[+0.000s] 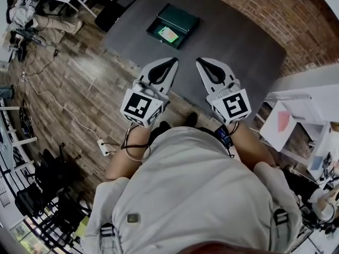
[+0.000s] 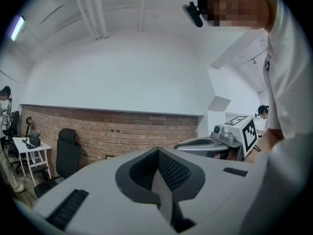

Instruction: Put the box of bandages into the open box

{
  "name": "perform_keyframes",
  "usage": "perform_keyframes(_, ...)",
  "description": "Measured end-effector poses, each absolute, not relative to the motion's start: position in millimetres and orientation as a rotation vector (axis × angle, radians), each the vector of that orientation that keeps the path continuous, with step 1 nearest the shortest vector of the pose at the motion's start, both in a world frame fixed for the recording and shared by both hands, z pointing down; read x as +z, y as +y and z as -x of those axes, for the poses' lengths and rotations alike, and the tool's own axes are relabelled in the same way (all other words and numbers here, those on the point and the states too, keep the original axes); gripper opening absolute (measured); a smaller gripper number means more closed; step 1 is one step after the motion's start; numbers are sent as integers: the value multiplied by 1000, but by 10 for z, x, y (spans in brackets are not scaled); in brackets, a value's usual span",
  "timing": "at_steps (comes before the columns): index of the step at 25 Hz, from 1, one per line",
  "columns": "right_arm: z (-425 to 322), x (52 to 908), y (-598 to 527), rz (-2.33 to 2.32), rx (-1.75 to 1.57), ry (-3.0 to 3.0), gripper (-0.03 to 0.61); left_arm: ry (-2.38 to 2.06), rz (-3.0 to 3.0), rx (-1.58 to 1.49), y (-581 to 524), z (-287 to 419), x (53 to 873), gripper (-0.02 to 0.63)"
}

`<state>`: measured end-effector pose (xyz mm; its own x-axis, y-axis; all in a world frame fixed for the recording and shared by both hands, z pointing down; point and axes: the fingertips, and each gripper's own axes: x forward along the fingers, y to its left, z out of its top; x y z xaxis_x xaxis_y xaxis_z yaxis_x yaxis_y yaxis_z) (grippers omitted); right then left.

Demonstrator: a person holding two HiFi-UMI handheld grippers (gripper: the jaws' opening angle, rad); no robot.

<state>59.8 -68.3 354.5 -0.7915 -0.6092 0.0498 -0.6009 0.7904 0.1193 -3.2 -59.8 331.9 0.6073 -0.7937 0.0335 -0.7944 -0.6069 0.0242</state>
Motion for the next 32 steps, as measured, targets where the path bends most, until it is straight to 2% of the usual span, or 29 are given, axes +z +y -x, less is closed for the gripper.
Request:
perform_keyframes(18, 109, 3286, 489, -1035, -179, -2906, 23, -1345, -2813, 11, 559, 889, 3139, 15)
perform_keyframes(32, 305, 3227, 821, -1099, -151, -2873, 23, -1294, -2859, -24, 817, 1034, 3122, 15)
